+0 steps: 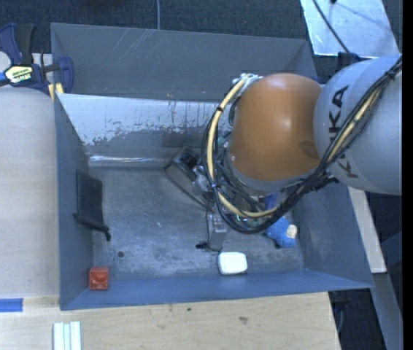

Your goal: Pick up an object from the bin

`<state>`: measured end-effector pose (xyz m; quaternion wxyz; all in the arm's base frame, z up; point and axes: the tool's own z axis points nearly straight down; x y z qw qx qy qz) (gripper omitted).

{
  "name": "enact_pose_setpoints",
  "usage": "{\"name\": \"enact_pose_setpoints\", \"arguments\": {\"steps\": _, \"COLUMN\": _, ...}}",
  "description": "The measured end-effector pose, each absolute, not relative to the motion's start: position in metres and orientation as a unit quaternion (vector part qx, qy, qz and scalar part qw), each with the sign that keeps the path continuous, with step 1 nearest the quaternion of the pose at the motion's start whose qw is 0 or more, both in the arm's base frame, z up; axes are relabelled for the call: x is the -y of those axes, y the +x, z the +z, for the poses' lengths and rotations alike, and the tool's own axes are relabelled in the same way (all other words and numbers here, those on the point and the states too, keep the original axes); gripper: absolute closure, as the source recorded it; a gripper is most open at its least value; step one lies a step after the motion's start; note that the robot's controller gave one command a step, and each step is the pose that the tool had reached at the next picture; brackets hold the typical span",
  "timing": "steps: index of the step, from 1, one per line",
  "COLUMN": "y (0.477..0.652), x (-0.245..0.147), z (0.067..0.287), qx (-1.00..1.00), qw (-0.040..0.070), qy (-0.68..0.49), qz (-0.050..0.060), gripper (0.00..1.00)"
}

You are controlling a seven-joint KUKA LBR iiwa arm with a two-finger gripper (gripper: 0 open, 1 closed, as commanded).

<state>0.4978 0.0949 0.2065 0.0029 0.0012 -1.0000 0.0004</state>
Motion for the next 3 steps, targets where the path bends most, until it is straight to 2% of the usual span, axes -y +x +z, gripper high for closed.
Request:
{"name": "enact_pose_setpoints", "arguments": {"steps": 1, "y": 0.523, "x": -0.047, "z": 0.233, "qx": 0.999, "qw": -0.003, "qy": -0.036, "qz": 0.001, "gripper": 0.0}}
{"name": "enact_pose_setpoints", "arguments": {"steps": 2, "y": 0.546, "x": -0.053, "z": 0.141, "qx": 0.99, "qw": 0.002, "qy": -0.142, "qz": 0.0, "gripper": 0.0}}
{"name": "enact_pose_setpoints", "arguments": {"steps": 3, "y": 0.594, "x": -0.053, "z": 0.094, "qx": 0.993, "qw": -0.011, "qy": -0.119, "qz": 0.001, "gripper": 0.0}}
